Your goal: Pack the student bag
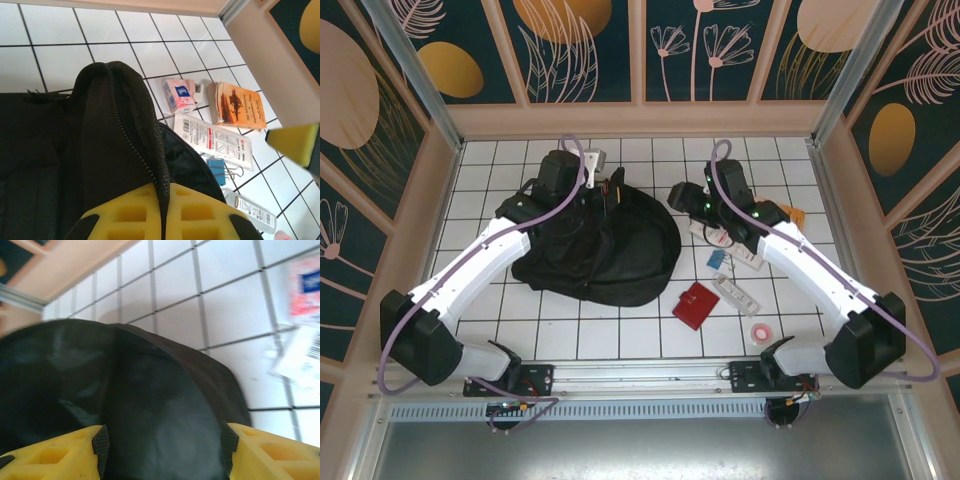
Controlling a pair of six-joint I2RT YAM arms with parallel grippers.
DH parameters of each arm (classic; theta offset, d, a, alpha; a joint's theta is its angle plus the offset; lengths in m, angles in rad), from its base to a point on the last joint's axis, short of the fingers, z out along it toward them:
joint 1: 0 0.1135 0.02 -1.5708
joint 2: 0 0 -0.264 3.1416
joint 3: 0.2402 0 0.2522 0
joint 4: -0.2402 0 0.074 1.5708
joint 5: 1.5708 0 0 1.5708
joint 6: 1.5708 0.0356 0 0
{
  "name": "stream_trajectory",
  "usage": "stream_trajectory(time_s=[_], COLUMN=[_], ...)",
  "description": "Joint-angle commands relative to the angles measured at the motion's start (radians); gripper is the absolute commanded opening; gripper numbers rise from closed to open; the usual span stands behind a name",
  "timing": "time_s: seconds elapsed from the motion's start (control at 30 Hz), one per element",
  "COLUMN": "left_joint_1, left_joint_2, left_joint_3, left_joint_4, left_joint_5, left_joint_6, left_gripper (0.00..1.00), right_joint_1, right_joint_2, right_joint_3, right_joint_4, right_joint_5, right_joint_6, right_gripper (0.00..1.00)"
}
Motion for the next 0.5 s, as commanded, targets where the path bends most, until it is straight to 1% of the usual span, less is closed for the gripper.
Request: stream_trajectory(time_s=[0.0, 0.1, 0.17, 0.23, 0.33, 0.47], left_joint_1=[0.001, 0.002, 0.002, 0.000, 0.000, 0.001], left_joint_2=[0.020, 0.020, 0.000, -0.019, -0.053, -0.101], left_joint_3=[0.022, 0.014, -0.005, -0.022, -0.056, -0.101], left_joint_4=[0.100, 0.093, 0.087, 0.072, 0.065, 0.084], left_joint_5=[0.079, 0.085, 0.052, 0.007, -0.044, -0.072], left_joint_6=[0.006, 0.035, 0.053, 0.073, 0.083, 0.073], left_gripper=[0.00, 0.00, 0.00, 0.00, 0.00, 0.00], right_joint_1=[-0.005, -0.004, -0.004, 0.002, 0.058, 0.099], right_joint_2=[-0.051, -0.055, -0.051, -0.049, -0.051, -0.056], right_joint_3=[-0.063, -0.111, -0.145, -0.174, -0.195, -0.249], right_joint_4=[-0.122, -0.185, -0.202, -0.234, -0.288, -0.335], right_joint_5=[0.149, 0.146, 0.104, 0.103, 0.121, 0.080], right_joint_6=[-0.022, 0.001, 0.001, 0.025, 0.057, 0.112], right_gripper=[0.64, 0.62, 0.62, 0.61, 0.61, 0.66])
